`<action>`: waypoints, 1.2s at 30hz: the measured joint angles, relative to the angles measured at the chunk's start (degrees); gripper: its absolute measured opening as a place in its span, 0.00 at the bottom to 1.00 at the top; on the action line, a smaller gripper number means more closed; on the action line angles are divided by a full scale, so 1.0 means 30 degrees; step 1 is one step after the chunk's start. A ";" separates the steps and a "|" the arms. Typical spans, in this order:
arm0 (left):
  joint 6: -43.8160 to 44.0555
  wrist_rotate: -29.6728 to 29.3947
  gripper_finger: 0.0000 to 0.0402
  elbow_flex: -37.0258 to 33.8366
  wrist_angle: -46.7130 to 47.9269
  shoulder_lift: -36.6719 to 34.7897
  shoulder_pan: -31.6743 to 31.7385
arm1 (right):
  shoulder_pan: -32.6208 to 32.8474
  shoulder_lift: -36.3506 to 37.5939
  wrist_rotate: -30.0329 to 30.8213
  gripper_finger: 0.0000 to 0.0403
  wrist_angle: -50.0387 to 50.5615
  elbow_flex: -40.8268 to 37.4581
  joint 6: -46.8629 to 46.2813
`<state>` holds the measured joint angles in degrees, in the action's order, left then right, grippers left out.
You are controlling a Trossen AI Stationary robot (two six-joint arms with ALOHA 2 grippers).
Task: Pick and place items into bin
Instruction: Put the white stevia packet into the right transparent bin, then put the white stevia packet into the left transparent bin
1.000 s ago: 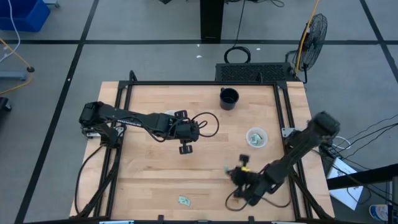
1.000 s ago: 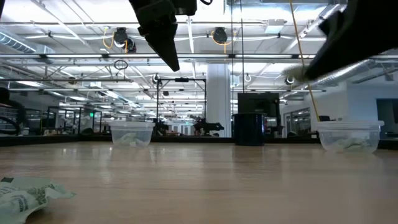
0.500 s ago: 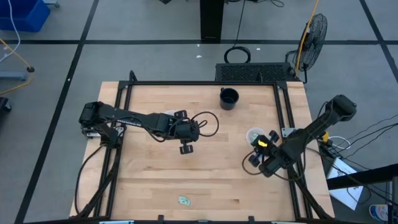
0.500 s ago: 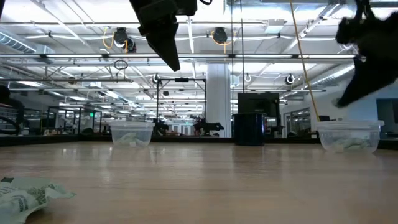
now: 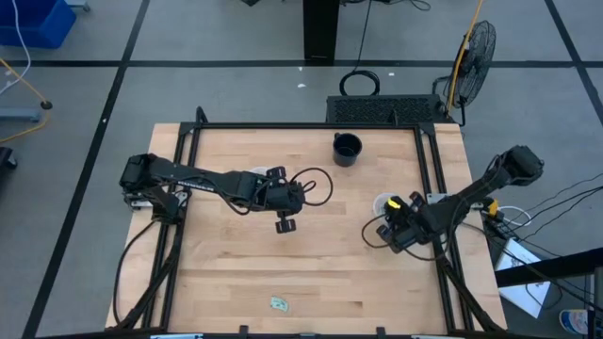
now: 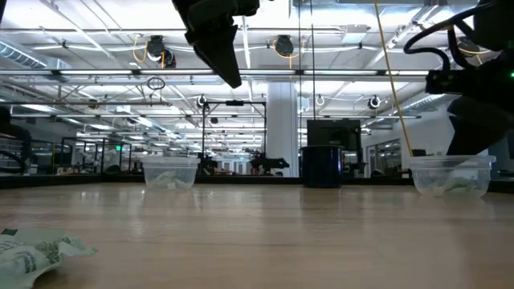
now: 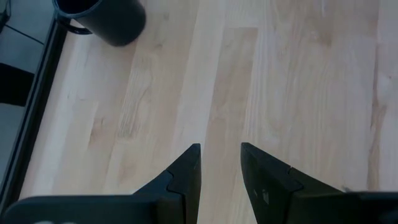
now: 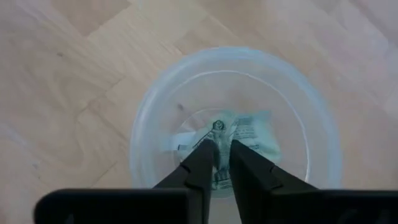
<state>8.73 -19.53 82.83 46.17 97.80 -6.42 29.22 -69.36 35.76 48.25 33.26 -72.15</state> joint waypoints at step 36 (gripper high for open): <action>0.3314 0.2932 0.30 -0.8955 -1.4570 0.0226 -1.1869 | -0.0695 0.5554 0.0560 0.23 -1.7139 0.0033 1.4332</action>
<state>18.67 -10.74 55.96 2.46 98.48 -42.02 27.14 -52.70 37.44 -3.17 33.35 -29.16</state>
